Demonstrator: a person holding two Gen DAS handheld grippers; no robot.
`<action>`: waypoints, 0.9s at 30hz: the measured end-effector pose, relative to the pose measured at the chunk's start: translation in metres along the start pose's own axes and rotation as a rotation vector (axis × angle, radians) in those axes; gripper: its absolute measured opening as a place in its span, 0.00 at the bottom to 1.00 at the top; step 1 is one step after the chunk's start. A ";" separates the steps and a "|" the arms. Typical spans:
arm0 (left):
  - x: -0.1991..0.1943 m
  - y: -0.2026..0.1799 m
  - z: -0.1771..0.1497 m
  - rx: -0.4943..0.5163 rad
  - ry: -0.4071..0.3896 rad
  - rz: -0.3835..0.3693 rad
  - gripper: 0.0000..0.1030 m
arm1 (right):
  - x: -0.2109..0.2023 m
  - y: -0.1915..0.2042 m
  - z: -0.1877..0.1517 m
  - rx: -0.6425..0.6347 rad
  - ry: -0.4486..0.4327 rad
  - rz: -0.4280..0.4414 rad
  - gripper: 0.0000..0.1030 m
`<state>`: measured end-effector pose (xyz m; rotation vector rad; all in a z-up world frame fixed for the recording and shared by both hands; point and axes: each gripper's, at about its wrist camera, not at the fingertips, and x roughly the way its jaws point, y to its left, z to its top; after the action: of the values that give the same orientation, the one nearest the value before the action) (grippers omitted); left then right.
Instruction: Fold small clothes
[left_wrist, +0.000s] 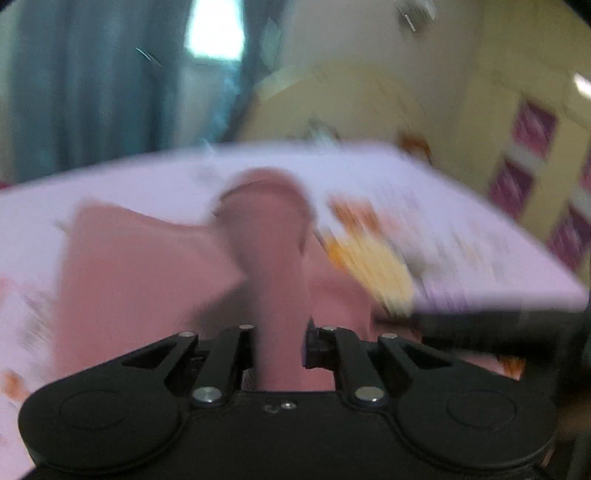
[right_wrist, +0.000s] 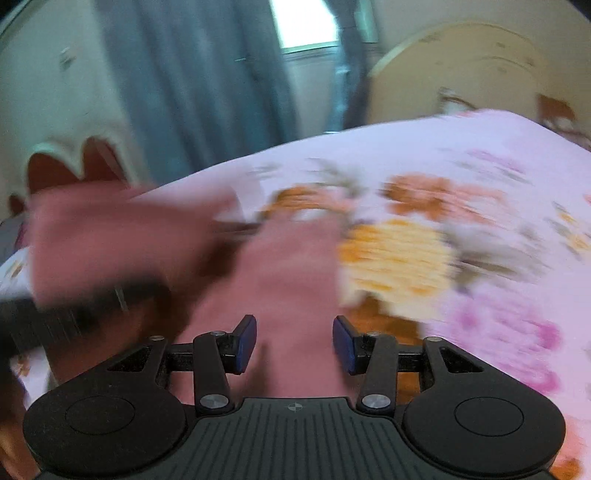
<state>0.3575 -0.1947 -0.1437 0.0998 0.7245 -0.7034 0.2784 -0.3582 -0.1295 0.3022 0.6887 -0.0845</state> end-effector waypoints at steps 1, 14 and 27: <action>0.003 -0.009 -0.010 0.040 0.005 0.013 0.18 | -0.004 -0.008 0.001 0.014 -0.006 -0.004 0.44; -0.067 0.008 -0.026 0.101 -0.003 0.032 0.57 | 0.025 0.012 0.029 0.080 0.043 0.262 0.45; -0.067 0.077 -0.017 -0.136 -0.023 0.218 0.57 | 0.069 0.023 0.023 0.060 0.155 0.251 0.12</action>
<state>0.3603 -0.0930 -0.1256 0.0453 0.7251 -0.4459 0.3503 -0.3417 -0.1510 0.4544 0.7970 0.1593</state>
